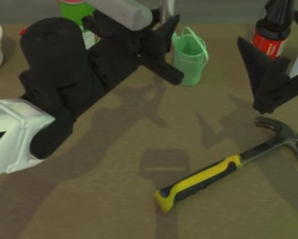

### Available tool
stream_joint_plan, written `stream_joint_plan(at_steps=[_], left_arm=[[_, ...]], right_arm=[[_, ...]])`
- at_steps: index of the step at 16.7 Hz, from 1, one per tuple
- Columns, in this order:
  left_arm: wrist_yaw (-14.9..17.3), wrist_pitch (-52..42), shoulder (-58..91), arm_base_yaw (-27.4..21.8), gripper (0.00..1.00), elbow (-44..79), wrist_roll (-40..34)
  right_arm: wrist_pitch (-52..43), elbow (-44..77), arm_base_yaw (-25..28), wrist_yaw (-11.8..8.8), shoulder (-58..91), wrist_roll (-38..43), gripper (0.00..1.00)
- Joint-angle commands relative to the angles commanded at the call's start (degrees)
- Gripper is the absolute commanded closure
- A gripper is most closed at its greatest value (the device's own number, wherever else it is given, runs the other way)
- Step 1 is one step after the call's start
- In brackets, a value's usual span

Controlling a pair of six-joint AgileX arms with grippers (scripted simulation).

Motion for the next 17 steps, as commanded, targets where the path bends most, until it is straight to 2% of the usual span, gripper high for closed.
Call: stream_joint_plan(at_steps=[3, 6, 13, 17], left_arm=[[0.00, 0.00, 0.00, 0.00, 1.00, 0.00, 0.00], [0.00, 0.00, 0.00, 0.00, 1.00, 0.00, 0.00], [0.00, 0.00, 0.00, 0.00, 1.00, 0.00, 0.00], [0.00, 0.00, 0.00, 0.00, 1.00, 0.00, 0.00]], right_arm=[[2.41, 5.95, 5.21, -0.29, 8.90, -0.04, 0.00], [3.31, 8.64, 7.76, -0.36, 13.36, -0.09, 0.00], [3.57, 9.42, 7.80, -0.36, 14.39, -0.08, 0.00], [5.93, 16.24, 8.24, 0.09, 23.40, -0.03, 0.00]])
